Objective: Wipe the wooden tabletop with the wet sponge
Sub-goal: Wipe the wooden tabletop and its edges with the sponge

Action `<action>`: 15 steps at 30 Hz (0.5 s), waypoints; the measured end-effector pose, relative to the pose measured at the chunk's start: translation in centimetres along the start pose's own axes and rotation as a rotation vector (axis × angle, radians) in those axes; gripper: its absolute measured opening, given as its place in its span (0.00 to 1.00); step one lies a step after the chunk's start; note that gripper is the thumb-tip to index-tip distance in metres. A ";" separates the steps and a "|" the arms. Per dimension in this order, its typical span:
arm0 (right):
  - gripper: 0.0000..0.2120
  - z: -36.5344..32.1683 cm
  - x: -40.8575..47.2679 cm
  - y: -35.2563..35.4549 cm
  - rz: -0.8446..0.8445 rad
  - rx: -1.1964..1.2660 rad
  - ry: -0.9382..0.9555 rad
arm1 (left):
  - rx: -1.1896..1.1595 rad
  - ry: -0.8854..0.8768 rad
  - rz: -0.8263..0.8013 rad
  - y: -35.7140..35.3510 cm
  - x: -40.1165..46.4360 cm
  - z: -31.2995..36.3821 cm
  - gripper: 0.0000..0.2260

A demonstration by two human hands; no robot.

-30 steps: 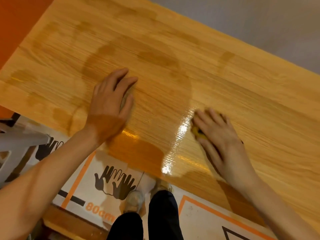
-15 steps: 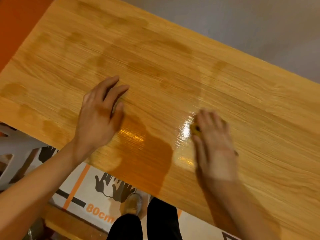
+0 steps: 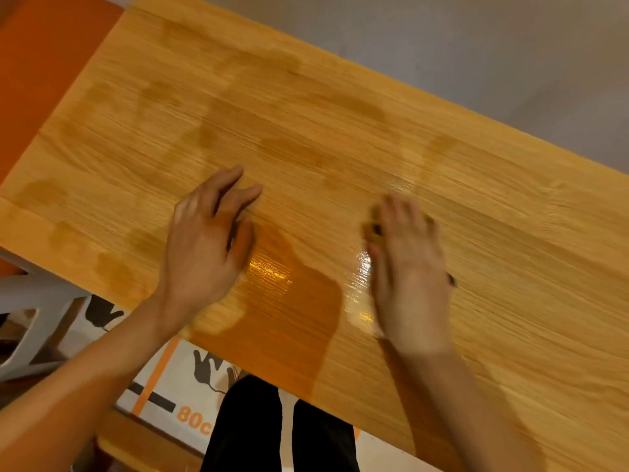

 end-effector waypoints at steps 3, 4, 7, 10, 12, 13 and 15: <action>0.22 2.2 -1.7 1.2 0.111 0.082 -0.294 | -0.019 -0.022 -0.001 0.1 0.0 -0.2 0.18; 0.21 0.6 -0.6 0.7 0.143 0.089 -0.325 | -0.032 -0.027 -0.005 0.1 0.0 -0.2 0.17; 0.21 -6.6 5.1 -1.8 0.113 0.072 -0.206 | -0.036 -0.007 -0.013 0.1 0.1 -0.3 0.18; 0.21 -9.6 7.4 -3.1 -0.029 -0.010 0.048 | 0.010 -0.009 -0.025 -0.2 0.0 -0.2 0.18; 0.21 -6.4 5.6 -1.9 -0.002 -0.012 0.049 | 0.006 -0.008 -0.024 -0.3 0.0 -0.3 0.18; 0.21 -3.8 4.0 -1.0 0.057 -0.011 -0.051 | -0.013 -0.008 -0.018 -0.3 0.0 -0.3 0.18; 0.21 0.8 1.0 1.0 0.171 0.043 -0.333 | -0.066 0.002 -0.004 -0.3 0.0 -0.2 0.18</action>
Point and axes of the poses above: each hand's wrist, its own x-axis towards the middle knuckle, its own y-axis out of the back of the hand, z = x × y, the point moved 4 cm from there along x, towards the middle knuckle, and after that the axes turned 10 degrees about -z, right-handed, at the moved point
